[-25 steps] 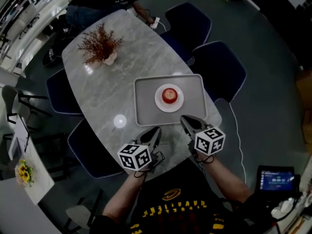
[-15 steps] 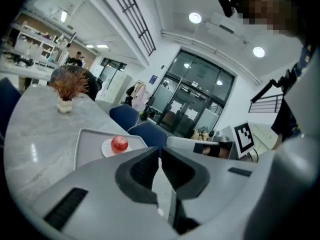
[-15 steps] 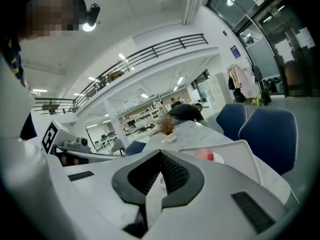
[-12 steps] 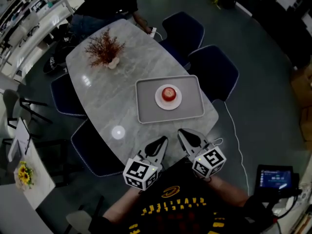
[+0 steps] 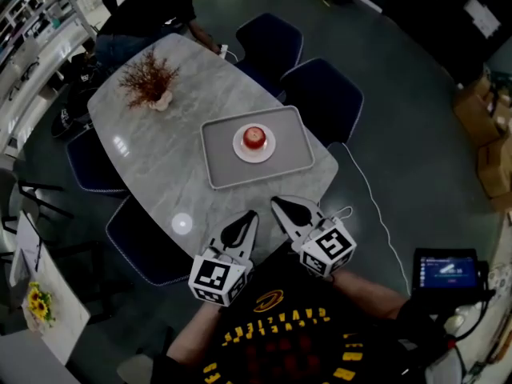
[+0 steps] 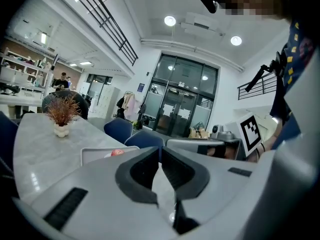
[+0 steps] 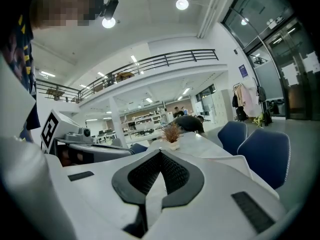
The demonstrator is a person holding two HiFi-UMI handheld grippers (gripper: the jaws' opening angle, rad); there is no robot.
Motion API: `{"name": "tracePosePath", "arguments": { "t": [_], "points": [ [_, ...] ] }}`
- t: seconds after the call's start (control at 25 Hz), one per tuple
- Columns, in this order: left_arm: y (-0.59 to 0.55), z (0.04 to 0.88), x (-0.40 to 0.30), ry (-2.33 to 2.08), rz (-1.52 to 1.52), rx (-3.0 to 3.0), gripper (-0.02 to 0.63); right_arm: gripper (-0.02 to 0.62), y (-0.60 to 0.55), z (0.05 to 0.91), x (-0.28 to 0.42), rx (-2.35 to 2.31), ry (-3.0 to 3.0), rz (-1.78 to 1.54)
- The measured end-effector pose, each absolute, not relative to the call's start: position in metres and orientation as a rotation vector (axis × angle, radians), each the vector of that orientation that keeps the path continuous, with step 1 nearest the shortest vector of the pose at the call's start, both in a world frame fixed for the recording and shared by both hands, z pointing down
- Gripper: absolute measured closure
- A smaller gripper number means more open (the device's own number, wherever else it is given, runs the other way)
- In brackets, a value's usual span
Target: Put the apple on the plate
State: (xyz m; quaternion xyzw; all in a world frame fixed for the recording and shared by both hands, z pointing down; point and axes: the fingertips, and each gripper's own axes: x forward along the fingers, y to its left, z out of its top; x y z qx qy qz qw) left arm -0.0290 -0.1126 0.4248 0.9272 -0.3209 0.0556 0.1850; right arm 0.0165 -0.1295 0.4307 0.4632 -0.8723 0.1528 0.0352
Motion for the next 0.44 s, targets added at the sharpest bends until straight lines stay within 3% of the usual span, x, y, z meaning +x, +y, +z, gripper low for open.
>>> {"name": "tracePosePath", "arguments": {
  "t": [0.44],
  "points": [
    [-0.12,0.425,-0.04,-1.003,0.144,2.591,0.586,0.589,-0.139,0.43,0.01,1.366,-2.696,0.454]
  ]
}}
